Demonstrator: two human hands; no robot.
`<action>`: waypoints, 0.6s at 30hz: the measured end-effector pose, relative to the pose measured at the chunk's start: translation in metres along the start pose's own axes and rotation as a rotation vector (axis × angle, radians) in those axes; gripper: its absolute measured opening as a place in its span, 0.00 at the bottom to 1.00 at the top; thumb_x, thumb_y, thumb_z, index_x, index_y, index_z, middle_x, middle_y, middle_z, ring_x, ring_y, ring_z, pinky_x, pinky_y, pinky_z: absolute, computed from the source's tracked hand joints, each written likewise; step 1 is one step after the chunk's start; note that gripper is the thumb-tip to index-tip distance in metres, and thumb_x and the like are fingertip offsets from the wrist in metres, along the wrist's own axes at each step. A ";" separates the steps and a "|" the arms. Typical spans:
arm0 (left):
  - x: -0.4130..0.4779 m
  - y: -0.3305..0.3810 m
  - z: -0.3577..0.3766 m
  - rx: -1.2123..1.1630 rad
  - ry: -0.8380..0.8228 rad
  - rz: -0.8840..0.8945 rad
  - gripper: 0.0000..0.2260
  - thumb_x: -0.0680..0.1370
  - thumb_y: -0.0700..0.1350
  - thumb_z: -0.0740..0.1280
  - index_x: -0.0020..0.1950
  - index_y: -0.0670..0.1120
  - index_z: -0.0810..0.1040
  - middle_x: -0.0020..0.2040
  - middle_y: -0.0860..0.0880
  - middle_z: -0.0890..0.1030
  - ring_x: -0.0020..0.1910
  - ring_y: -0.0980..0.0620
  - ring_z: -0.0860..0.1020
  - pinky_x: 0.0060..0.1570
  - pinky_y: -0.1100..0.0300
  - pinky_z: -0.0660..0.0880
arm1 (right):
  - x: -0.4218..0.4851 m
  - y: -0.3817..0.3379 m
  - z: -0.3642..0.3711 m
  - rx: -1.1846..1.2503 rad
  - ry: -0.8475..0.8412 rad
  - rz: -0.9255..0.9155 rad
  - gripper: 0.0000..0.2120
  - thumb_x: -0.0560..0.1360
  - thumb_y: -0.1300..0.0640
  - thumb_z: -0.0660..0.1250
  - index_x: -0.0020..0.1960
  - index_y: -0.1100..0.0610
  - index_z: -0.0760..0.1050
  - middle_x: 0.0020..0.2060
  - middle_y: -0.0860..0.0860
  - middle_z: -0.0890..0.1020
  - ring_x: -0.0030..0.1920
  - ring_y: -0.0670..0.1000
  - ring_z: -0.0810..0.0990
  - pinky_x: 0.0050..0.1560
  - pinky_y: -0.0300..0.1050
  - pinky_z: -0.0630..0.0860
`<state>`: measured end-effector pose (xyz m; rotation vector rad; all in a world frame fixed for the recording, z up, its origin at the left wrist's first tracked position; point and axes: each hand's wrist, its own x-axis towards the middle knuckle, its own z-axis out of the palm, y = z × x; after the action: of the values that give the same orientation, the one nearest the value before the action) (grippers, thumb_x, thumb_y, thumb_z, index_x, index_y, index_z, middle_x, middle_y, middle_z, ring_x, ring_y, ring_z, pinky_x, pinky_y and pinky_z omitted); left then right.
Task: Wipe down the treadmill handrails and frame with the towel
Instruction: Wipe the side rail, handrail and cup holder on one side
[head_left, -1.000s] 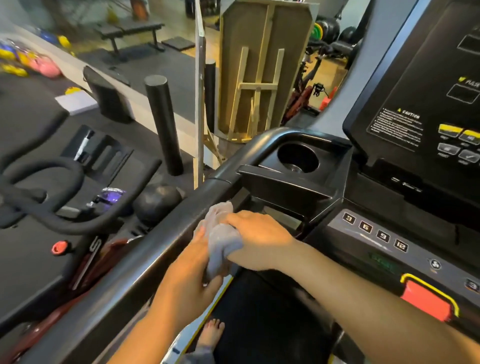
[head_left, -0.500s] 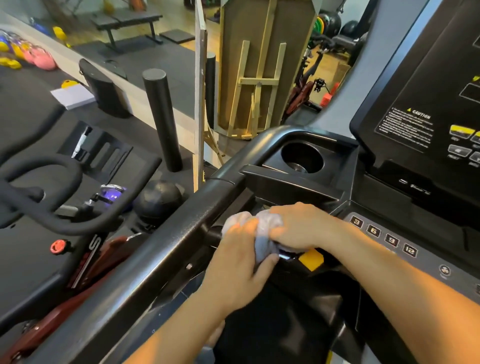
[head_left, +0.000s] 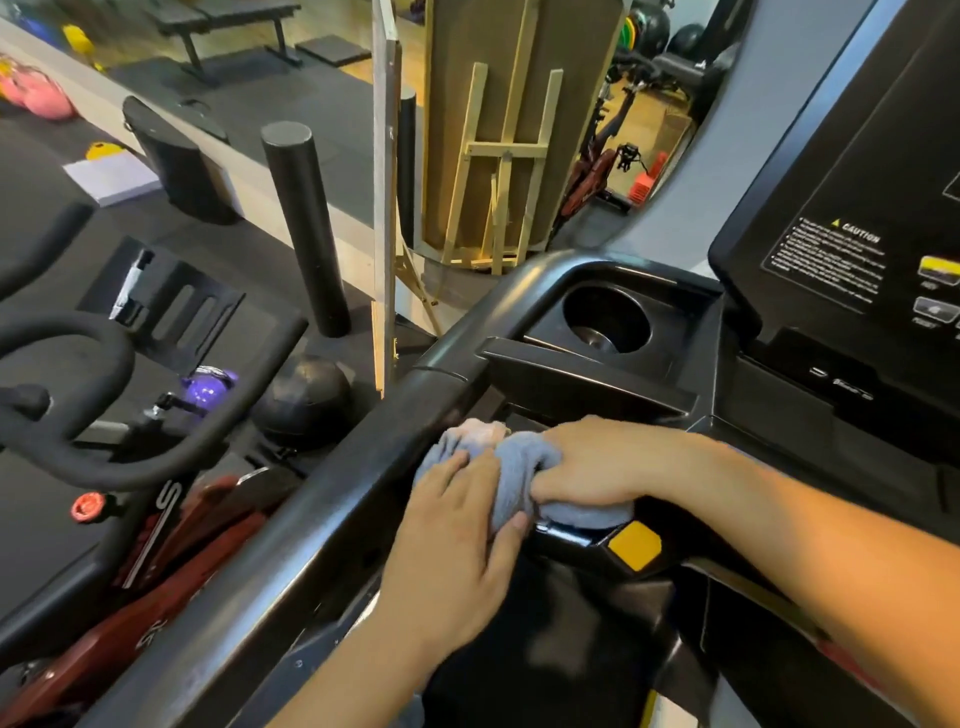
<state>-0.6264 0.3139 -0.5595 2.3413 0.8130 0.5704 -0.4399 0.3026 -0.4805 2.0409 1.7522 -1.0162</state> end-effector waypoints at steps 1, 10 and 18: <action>0.005 0.000 0.000 0.007 -0.025 0.023 0.16 0.80 0.57 0.57 0.63 0.52 0.74 0.61 0.57 0.76 0.66 0.56 0.70 0.73 0.57 0.59 | 0.001 0.002 -0.004 -0.060 -0.017 0.041 0.10 0.67 0.44 0.64 0.44 0.47 0.76 0.38 0.46 0.81 0.39 0.48 0.78 0.42 0.46 0.76; 0.007 -0.012 0.000 -0.118 0.029 0.028 0.14 0.80 0.51 0.63 0.62 0.47 0.75 0.58 0.53 0.76 0.59 0.54 0.74 0.67 0.55 0.68 | 0.039 0.004 -0.006 -0.965 0.599 -0.388 0.11 0.75 0.55 0.65 0.57 0.52 0.77 0.56 0.55 0.75 0.56 0.59 0.72 0.49 0.55 0.70; 0.005 0.001 0.006 -0.051 0.097 0.060 0.15 0.77 0.52 0.63 0.60 0.46 0.78 0.57 0.52 0.79 0.62 0.51 0.75 0.71 0.57 0.62 | 0.002 0.029 -0.004 -0.954 0.335 -0.180 0.18 0.66 0.37 0.60 0.33 0.50 0.77 0.33 0.47 0.76 0.44 0.54 0.72 0.41 0.49 0.55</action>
<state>-0.6196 0.3144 -0.5623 2.3126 0.7640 0.7276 -0.4109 0.3001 -0.4859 1.4691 2.0285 0.1896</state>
